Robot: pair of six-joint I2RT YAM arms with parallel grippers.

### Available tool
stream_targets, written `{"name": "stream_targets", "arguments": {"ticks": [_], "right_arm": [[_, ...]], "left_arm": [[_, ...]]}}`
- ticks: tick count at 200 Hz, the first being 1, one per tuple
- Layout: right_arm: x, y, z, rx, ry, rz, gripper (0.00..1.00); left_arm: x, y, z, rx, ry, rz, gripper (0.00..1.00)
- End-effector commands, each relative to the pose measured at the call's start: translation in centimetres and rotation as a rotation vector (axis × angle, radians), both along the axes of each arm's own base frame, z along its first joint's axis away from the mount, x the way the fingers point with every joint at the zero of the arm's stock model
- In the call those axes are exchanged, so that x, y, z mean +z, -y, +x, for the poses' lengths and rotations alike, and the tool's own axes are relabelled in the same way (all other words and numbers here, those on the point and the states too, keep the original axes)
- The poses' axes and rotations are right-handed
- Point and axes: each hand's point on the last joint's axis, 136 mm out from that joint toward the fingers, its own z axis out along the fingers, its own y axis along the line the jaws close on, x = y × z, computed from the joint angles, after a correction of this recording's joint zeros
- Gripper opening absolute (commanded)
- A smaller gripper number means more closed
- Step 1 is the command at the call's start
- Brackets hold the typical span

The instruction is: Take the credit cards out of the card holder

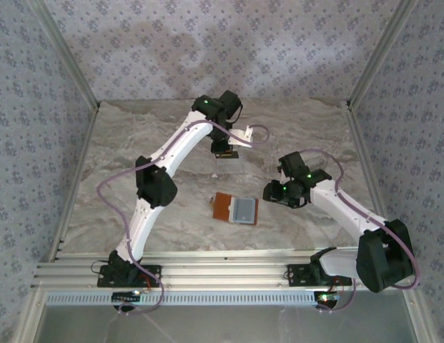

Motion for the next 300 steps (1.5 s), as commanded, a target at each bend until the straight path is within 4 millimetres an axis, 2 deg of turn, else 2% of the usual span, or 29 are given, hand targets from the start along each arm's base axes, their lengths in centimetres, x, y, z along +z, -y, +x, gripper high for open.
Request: {"name": "stream_targets", "arguments": {"ticks": [1, 86, 118, 186, 237, 244, 300], "right_arm": [[-0.6, 0.3, -0.1, -0.014, -0.017, -0.005, 0.46], [-2.0, 0.0, 0.0, -0.006, -0.064, 0.001, 0.46], [-2.3, 0.0, 0.0, -0.008, -0.074, 0.001, 0.46], [-2.6, 0.2, 0.0, -0.011, -0.083, -0.005, 0.46], [-3.0, 0.4, -0.2, -0.014, -0.094, -0.01, 0.46], [-2.9, 0.2, 0.3, -0.015, -0.075, -0.002, 0.46], [-2.9, 0.2, 0.5, -0.019, -0.068, 0.001, 0.46]], "left_arm": [[-0.1, -0.2, -0.9, -0.053, -0.036, 0.009, 0.0], [-2.3, 1.4, 1.2, -0.016, -0.011, -0.017, 0.0], [-2.6, 1.9, 1.5, -0.015, -0.009, -0.03, 0.0], [-4.8, 2.0, 1.9, 0.016, -0.038, -0.006, 0.0], [-6.1, 2.0, 1.0, 0.018, -0.094, 0.006, 0.0], [-6.2, 1.8, 0.9, 0.019, -0.104, 0.011, 0.0], [-6.8, 1.5, -1.7, 0.012, -0.211, 0.044, 0.0]]}}
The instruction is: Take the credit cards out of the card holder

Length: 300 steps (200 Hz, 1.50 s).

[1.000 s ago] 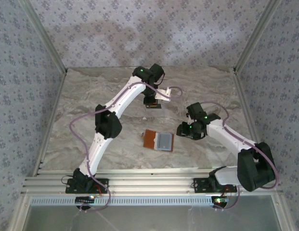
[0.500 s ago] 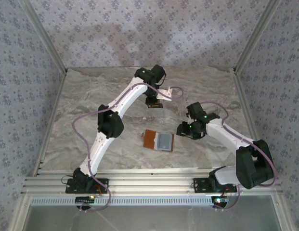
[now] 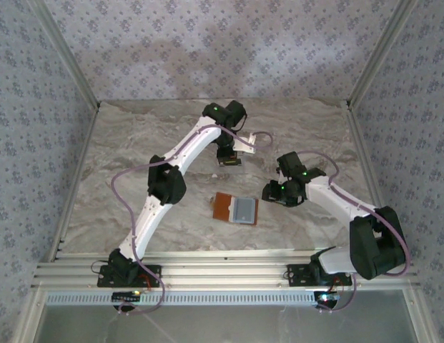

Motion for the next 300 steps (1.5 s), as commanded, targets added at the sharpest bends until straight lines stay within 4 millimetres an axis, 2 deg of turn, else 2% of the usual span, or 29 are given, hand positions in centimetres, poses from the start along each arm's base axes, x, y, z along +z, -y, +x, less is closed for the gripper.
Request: {"name": "stream_targets", "arguments": {"ticks": [1, 41, 95, 135, 162, 219, 244, 289, 300], "right_arm": [[-0.6, 0.2, -0.4, -0.005, -0.022, 0.0, 0.46], [-0.6, 0.2, -0.4, -0.004, -0.023, -0.001, 0.46], [-0.6, 0.3, -0.4, -0.007, -0.024, -0.005, 0.46], [-0.5, 0.4, -0.5, -0.005, -0.024, -0.007, 0.46], [-0.1, 0.4, -0.4, -0.008, -0.012, -0.008, 0.46], [0.5, 0.4, -0.3, -0.012, 0.009, -0.001, 0.46], [0.9, 0.0, -0.2, -0.007, 0.02, 0.005, 0.45], [1.3, -0.9, 0.1, 0.013, 0.036, 0.007, 0.46], [1.4, -1.1, 0.1, 0.015, 0.037, 0.011, 0.46]], "left_arm": [[-1.0, 0.0, -2.5, -0.013, -0.113, 0.024, 0.0], [-1.2, -0.4, -3.6, -0.018, -0.158, 0.044, 0.0], [-2.1, -0.3, -1.7, -0.013, -0.077, 0.068, 0.05], [-1.6, 0.3, -0.2, -0.003, -0.001, 0.052, 0.26], [-0.9, 0.6, 0.7, 0.003, 0.052, 0.04, 0.31], [2.6, 1.3, 1.5, 0.037, 0.122, -0.036, 0.39], [4.7, 1.6, 1.1, 0.068, 0.114, -0.094, 0.4], [10.0, 2.6, -0.6, 0.21, -0.005, -0.315, 0.38], [10.4, 2.6, -1.0, 0.258, -0.024, -0.347, 0.37]]}}
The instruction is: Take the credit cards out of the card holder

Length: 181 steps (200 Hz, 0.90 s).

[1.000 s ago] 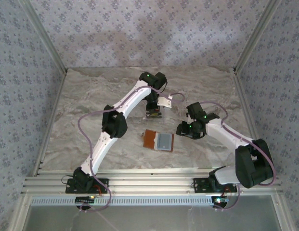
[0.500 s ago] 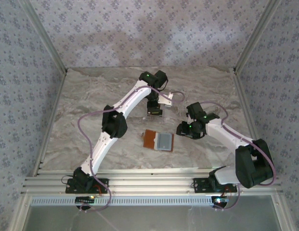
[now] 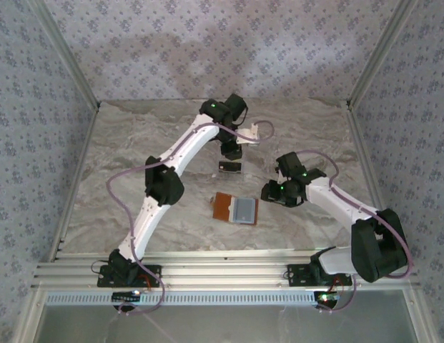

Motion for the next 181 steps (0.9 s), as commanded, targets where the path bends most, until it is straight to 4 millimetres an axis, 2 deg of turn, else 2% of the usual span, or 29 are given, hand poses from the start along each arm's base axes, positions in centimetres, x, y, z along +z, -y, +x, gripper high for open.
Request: {"name": "stream_targets", "arguments": {"ticks": [1, 39, 55, 72, 78, 98, 129, 154, 181], "right_arm": [[0.9, -0.5, 0.3, -0.003, 0.018, 0.003, 0.46], [1.1, -1.6, 0.3, 0.014, 0.02, 0.013, 0.46], [1.2, -2.0, 0.3, 0.023, 0.021, 0.015, 0.46], [1.0, -2.4, 0.2, 0.03, 0.017, 0.012, 0.46], [0.9, -2.5, 0.3, 0.031, 0.017, 0.012, 0.46], [0.8, -2.9, 0.2, 0.04, 0.013, 0.012, 0.46], [0.7, -3.5, 0.1, 0.033, 0.003, 0.024, 0.46], [0.5, -4.1, 0.0, 0.045, -0.004, 0.029, 0.46], [0.3, -5.0, 0.0, 0.07, -0.011, 0.035, 0.46]], "left_arm": [[6.0, 0.7, -1.5, 0.107, -0.043, -0.202, 0.37], [7.6, 0.5, -2.8, 0.278, -0.085, -0.361, 0.36], [7.2, -0.4, -3.2, 0.399, -0.128, -0.417, 0.36], [7.8, -1.0, -3.4, 0.518, -0.183, -0.522, 0.32], [8.3, -1.1, -3.7, 0.54, -0.205, -0.566, 0.31], [8.0, -1.3, -5.2, 0.62, -0.279, -0.639, 0.3], [5.7, -2.8, -7.3, 0.789, -0.396, -0.634, 0.28], [4.2, -3.0, -9.1, 0.869, -0.522, -0.683, 0.26], [0.5, -4.2, -9.8, 1.066, -0.625, -0.63, 0.23]]}}
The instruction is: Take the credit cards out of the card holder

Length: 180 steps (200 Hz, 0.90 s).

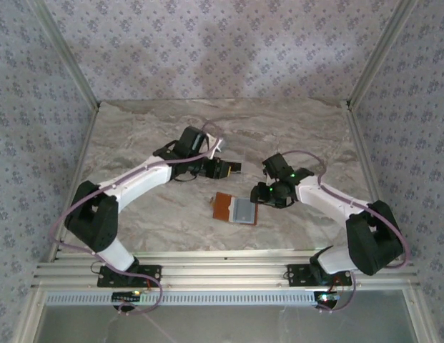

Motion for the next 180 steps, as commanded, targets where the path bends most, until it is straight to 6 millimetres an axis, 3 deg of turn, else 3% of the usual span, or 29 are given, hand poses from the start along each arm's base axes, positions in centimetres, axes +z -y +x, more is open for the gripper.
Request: {"name": "stream_targets", "arguments": {"ticks": [1, 20, 39, 64, 107, 180], "right_arm": [[0.6, -1.3, 0.6, 0.009, 0.012, 0.019, 0.46], [0.2, -1.7, 0.6, 0.016, -0.001, 0.013, 0.46], [0.2, -2.2, 0.7, 0.028, 0.002, 0.013, 0.46], [0.2, -2.7, 0.6, 0.041, -0.004, 0.014, 0.46], [-0.6, -3.4, 0.5, 0.054, -0.029, 0.007, 0.48], [-1.4, -4.6, 0.2, 0.09, -0.049, -0.004, 0.47]], "left_arm": [[-1.1, 0.1, -0.2, 0.163, -0.163, -0.066, 0.22], [-4.3, -0.7, -1.0, 0.236, -0.291, 0.027, 0.15], [-6.2, -0.6, -2.6, 0.223, -0.304, 0.115, 0.15], [-7.3, -0.7, -4.2, 0.203, -0.289, 0.203, 0.15], [-10.0, -3.1, -5.3, 0.217, -0.306, 0.337, 0.11], [-11.9, -3.3, -6.0, 0.196, -0.343, 0.358, 0.02]]}}
